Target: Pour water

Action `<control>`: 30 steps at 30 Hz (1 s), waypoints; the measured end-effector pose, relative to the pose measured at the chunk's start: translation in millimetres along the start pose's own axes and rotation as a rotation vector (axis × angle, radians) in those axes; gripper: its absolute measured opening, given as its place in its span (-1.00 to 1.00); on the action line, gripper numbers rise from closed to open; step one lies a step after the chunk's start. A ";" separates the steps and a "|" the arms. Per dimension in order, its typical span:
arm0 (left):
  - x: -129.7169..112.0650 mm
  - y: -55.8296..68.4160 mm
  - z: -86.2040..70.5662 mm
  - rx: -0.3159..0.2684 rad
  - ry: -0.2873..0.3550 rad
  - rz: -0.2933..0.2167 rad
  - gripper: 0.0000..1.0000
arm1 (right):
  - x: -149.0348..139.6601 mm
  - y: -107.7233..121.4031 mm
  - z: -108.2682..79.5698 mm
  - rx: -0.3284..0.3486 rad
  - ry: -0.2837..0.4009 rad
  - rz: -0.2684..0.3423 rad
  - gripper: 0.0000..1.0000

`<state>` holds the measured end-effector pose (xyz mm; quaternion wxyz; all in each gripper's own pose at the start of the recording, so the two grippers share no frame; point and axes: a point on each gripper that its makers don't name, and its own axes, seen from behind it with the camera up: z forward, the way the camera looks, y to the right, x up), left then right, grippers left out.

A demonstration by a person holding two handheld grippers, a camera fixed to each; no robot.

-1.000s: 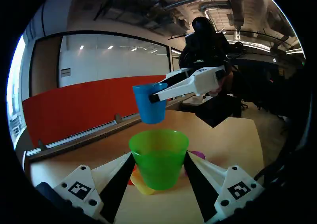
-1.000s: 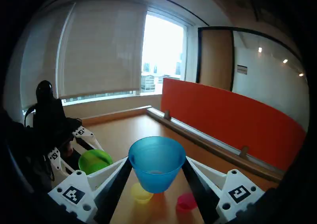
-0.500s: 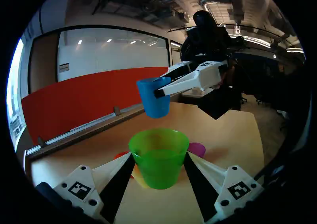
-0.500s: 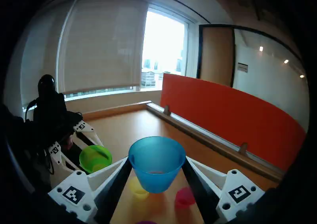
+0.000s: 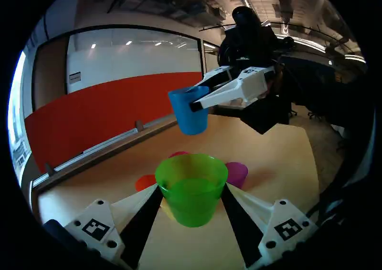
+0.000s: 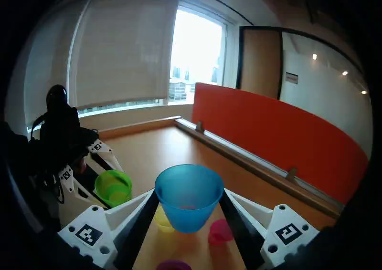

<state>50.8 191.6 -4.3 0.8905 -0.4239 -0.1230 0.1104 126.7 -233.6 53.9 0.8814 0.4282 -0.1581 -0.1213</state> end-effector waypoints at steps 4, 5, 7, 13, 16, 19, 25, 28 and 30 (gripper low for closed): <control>-4.4 0.8 0.7 -0.002 -0.015 0.003 0.66 | -3.7 2.0 -2.1 -0.003 -0.005 0.004 0.80; -5.4 0.9 1.0 -0.002 -0.018 0.003 0.66 | -4.4 2.4 -2.4 -0.004 -0.007 0.004 0.80; -7.3 1.1 1.4 -0.003 -0.025 0.004 0.65 | -5.5 3.1 -2.9 -0.005 -0.008 0.005 0.80; -12.5 1.5 2.0 -0.007 -0.041 0.006 0.65 | -10.1 4.5 -4.5 -0.008 -0.014 0.010 0.80; -15.2 1.4 1.8 -0.007 -0.050 0.006 0.66 | -12.3 4.7 -5.4 -0.008 -0.017 0.011 0.80; -18.8 1.7 1.5 -0.008 -0.063 0.007 0.65 | -13.9 3.8 -6.3 -0.006 -0.019 0.013 0.80; -26.5 5.0 0.8 -0.014 -0.088 0.014 0.65 | -17.7 0.6 -8.5 -0.003 -0.029 0.011 0.80; -30.4 7.3 0.5 -0.018 -0.101 0.016 0.66 | -20.6 -1.4 -10.0 0.000 -0.037 0.010 0.80; -33.1 8.5 0.4 -0.020 -0.111 0.016 0.66 | -22.1 -3.0 -10.9 0.002 -0.041 0.010 0.80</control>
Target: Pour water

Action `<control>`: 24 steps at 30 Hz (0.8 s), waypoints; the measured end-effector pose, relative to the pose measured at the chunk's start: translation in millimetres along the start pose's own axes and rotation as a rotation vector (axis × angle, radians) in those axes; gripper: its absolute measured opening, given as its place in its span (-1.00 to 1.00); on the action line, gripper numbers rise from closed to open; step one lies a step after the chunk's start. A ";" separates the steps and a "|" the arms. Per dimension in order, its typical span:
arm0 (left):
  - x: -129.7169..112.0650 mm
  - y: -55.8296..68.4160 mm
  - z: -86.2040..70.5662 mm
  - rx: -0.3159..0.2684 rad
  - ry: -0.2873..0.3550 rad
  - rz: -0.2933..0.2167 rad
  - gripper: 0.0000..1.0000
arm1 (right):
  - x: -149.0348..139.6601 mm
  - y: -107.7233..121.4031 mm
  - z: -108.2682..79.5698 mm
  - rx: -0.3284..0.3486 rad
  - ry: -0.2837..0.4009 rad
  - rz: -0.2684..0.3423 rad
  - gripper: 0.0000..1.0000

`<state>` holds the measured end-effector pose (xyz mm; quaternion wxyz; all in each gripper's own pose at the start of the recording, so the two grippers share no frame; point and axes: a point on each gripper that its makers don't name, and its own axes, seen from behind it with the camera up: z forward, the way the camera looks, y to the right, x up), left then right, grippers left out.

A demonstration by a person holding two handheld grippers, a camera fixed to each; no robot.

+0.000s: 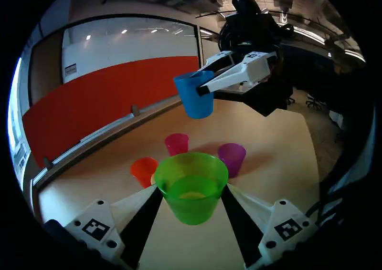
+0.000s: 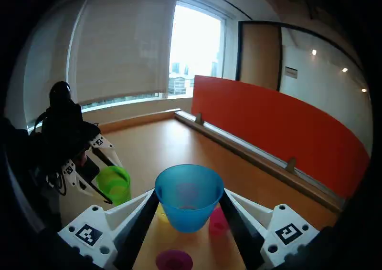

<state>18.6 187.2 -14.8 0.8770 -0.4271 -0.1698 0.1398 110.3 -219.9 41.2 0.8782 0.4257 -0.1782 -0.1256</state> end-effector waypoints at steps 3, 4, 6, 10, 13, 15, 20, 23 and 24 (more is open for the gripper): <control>-4.8 1.0 0.7 -0.002 -0.017 0.002 0.65 | -3.8 -3.8 -0.9 0.006 -0.006 -0.001 0.80; -6.9 1.1 1.1 -0.003 -0.023 0.002 0.65 | -5.8 -5.4 -1.1 0.009 -0.009 -0.001 0.80; -10.7 1.3 1.8 -0.004 -0.035 0.001 0.66 | -9.6 -8.1 -1.2 0.015 -0.015 -0.001 0.80; -18.7 2.8 3.6 -0.008 -0.060 0.001 0.65 | -19.4 -13.4 -0.2 0.026 -0.032 -0.004 0.80; -23.9 4.3 5.1 -0.012 -0.076 0.005 0.65 | -25.6 -17.1 1.5 0.034 -0.044 -0.003 0.80; -27.1 5.2 6.0 -0.015 -0.086 0.007 0.65 | -29.0 -19.7 2.8 0.040 -0.050 -0.002 0.80; -37.4 7.5 9.1 -0.024 -0.110 0.002 0.65 | -37.8 -27.5 7.3 0.059 -0.064 0.002 0.80; -45.2 8.7 11.2 -0.028 -0.127 0.000 0.65 | -43.6 -31.5 10.5 0.069 -0.076 -0.002 0.80; -47.8 9.1 11.7 -0.029 -0.133 0.001 0.65 | -45.4 -32.7 11.6 0.072 -0.079 -0.004 0.80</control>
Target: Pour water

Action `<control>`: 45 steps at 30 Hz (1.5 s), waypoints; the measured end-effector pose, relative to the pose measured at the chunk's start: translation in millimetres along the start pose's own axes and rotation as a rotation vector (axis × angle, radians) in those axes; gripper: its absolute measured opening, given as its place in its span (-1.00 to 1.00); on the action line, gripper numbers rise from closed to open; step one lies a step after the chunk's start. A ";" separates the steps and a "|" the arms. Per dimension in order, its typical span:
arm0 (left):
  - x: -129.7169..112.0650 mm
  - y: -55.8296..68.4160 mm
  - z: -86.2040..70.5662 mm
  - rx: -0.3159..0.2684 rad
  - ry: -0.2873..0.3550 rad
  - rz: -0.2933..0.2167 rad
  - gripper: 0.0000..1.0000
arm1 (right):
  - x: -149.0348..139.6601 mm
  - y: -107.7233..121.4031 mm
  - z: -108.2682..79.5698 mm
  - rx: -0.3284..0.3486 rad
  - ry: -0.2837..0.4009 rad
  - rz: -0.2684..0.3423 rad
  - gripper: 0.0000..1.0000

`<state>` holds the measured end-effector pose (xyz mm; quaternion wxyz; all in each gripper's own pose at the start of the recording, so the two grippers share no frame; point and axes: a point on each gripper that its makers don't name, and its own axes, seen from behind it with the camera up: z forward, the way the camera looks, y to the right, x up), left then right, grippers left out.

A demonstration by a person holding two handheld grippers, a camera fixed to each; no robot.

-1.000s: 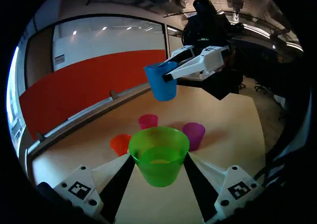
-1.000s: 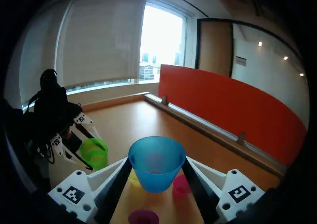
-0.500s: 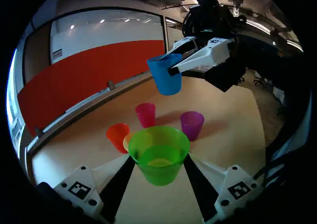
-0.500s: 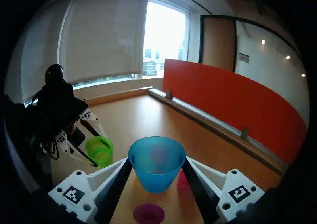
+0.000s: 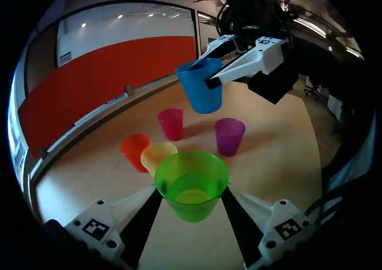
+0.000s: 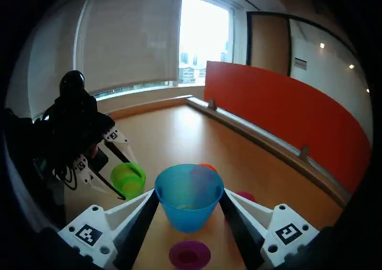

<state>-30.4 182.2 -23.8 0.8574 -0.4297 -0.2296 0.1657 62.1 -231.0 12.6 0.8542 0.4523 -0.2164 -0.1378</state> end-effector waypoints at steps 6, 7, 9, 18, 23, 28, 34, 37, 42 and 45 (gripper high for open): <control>-12.0 1.8 4.4 -0.008 -0.036 0.017 0.65 | -9.5 -6.3 7.3 0.014 -0.018 -0.013 0.80; -13.1 1.6 5.0 -0.008 -0.039 0.020 0.65 | -10.7 -7.4 8.7 0.018 -0.020 -0.013 0.80; -15.0 1.3 6.1 -0.008 -0.045 0.023 0.65 | -12.8 -9.4 11.2 0.025 -0.024 -0.013 0.80; -26.2 -0.2 10.5 -0.015 -0.076 0.020 0.66 | -23.9 -18.3 23.1 0.050 -0.052 -0.032 0.80; -32.6 -0.4 13.8 -0.020 -0.093 0.018 0.65 | -30.3 -24.6 29.8 0.067 -0.066 -0.038 0.80; -37.6 -0.7 16.1 -0.022 -0.103 0.014 0.65 | -37.1 -30.8 36.2 0.085 -0.079 -0.042 0.81; -42.7 -3.1 17.6 -0.024 -0.111 0.006 0.65 | -43.7 -36.1 43.2 0.098 -0.095 -0.050 0.80; -45.2 -3.7 18.5 -0.025 -0.114 0.003 0.65 | -46.5 -38.1 46.3 0.103 -0.103 -0.048 0.80; -48.1 -3.1 20.9 -0.026 -0.119 0.002 0.65 | -52.1 -40.7 50.1 0.112 -0.116 -0.044 0.81; -49.1 -2.7 22.2 -0.029 -0.119 0.000 0.65 | -54.6 -41.2 52.0 0.114 -0.121 -0.042 0.82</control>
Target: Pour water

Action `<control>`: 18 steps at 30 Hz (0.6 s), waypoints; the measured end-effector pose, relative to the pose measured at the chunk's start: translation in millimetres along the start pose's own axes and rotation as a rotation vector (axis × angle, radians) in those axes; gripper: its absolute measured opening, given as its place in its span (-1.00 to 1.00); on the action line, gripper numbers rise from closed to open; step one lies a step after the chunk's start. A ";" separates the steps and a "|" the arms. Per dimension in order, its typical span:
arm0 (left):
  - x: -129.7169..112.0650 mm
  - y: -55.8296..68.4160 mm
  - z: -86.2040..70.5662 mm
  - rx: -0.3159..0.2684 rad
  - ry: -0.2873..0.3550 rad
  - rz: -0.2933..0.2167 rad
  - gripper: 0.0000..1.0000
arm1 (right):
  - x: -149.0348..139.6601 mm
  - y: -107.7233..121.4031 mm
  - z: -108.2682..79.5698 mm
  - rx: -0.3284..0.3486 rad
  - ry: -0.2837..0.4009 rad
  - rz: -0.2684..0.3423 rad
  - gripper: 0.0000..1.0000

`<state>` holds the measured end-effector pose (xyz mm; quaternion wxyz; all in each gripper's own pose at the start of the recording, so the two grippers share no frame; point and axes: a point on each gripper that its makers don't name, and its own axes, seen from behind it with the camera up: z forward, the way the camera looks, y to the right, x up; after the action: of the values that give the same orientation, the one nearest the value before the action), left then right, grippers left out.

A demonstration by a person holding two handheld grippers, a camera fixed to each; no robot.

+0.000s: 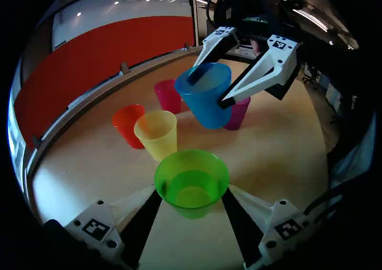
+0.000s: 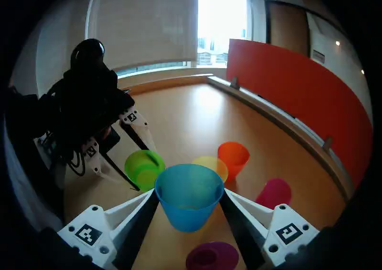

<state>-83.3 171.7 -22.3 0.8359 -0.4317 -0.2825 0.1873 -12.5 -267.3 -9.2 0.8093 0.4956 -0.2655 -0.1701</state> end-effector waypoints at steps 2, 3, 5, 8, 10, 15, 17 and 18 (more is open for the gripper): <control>-0.4 -0.1 0.8 -0.001 0.001 -0.002 0.65 | -1.3 -0.3 1.3 0.002 -0.002 0.002 0.82; -0.6 -0.2 1.2 -0.001 0.001 -0.003 0.65 | -1.9 -0.5 1.8 0.003 -0.003 0.003 0.82; -0.9 -0.7 1.6 -0.001 0.002 -0.004 0.65 | -3.5 -1.1 2.8 0.005 -0.004 0.006 0.82; -1.3 -1.3 2.2 0.000 0.003 -0.005 0.65 | -6.4 -1.9 3.9 0.008 -0.009 0.009 0.83; -1.4 -1.4 2.7 -0.001 0.004 -0.006 0.65 | -8.5 -2.4 4.6 0.009 -0.013 0.010 0.82; -1.4 -0.7 3.6 -0.005 0.005 -0.005 0.65 | -13.3 -4.9 6.6 0.016 -0.025 0.008 0.83; -1.7 -0.6 3.7 -0.006 0.004 -0.004 0.65 | -14.8 -6.4 7.6 0.020 -0.029 0.006 0.83; -2.0 -0.7 3.8 -0.006 0.003 -0.004 0.65 | -15.4 -7.0 8.2 0.022 -0.031 0.004 0.83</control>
<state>-87.2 172.5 -20.5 0.8354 -0.4338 -0.2826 0.1844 -29.9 -267.9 -16.5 0.8000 0.5011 -0.2811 -0.1731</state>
